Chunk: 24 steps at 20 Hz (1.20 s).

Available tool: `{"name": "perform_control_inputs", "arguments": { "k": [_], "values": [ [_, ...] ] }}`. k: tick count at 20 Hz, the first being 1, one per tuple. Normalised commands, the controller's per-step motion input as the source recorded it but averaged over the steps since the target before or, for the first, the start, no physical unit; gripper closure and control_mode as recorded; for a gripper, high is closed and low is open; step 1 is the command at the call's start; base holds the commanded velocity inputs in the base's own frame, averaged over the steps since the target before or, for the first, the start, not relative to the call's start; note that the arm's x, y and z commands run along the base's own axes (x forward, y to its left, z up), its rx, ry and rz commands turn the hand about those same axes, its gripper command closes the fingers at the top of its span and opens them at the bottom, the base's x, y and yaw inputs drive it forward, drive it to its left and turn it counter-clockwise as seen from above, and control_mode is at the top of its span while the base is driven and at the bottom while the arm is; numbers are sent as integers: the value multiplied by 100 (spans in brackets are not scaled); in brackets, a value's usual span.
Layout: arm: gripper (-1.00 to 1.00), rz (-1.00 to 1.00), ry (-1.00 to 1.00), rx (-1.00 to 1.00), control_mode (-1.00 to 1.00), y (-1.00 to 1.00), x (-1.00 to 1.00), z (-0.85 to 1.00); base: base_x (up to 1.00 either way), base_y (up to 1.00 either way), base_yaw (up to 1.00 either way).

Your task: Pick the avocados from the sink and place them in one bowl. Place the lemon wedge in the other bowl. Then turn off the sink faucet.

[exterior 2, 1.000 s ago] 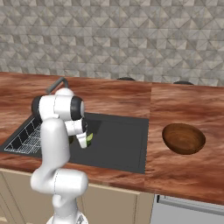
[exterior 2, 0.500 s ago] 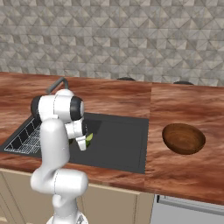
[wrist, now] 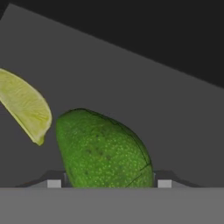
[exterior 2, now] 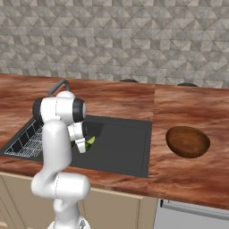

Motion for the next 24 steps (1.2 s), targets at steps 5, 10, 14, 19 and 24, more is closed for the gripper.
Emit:
{"name": "perform_control_inputs", "arguments": {
  "k": [5,10,14,19,24],
  "values": [
    [100,2,-2,0,-100,-7,-9,0,0,0,0],
    [100,3,-20,0,-100,-2,-31,20,0,0,0],
    [100,6,-20,0,-100,0,-28,88,0,0,0],
    [100,1,-13,12,-100,-8,-12,100,0,0,0],
    [100,0,-5,24,-100,-17,0,100,0,0,0]
  ]
}}
